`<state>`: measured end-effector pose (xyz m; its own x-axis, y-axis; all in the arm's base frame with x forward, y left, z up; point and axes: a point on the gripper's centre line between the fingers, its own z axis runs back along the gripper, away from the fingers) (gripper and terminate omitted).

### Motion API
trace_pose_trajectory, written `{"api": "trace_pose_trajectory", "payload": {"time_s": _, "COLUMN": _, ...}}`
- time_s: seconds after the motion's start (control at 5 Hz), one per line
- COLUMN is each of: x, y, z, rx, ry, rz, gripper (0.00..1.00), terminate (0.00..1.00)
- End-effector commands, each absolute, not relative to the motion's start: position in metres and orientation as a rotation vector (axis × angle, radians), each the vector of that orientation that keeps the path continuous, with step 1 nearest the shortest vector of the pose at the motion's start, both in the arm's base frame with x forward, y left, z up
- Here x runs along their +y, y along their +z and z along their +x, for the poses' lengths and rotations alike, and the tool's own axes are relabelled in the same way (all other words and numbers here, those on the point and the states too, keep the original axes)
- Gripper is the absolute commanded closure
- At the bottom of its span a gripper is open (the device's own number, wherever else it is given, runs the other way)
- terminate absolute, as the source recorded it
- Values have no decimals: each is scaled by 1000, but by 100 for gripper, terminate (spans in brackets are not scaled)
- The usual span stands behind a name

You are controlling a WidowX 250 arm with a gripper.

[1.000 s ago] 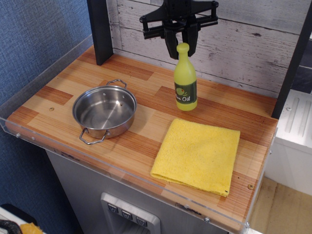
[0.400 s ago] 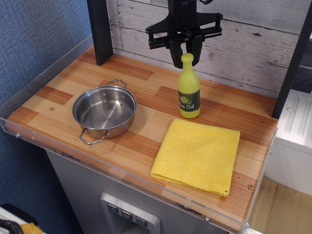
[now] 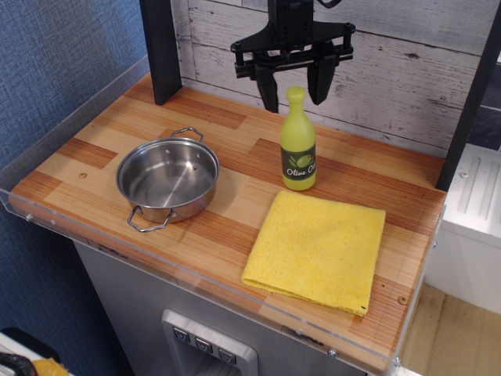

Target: Move the yellow bottle behind the towel

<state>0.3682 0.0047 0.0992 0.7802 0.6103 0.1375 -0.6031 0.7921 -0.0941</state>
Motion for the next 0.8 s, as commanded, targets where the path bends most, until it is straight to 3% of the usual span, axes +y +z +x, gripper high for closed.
{"api": "trace_pose_trajectory", "payload": {"time_s": 0.0, "x": 13, "y": 129, "z": 366, "rx": -217, "ry": 666, "rz": -63, "gripper": 0, "terminate": 0}}
{"api": "trace_pose_trajectory", "payload": {"time_s": 0.6, "x": 45, "y": 173, "z": 362, "rx": -298, "ry": 803, "rz": -86, "gripper": 0, "terminate": 0}}
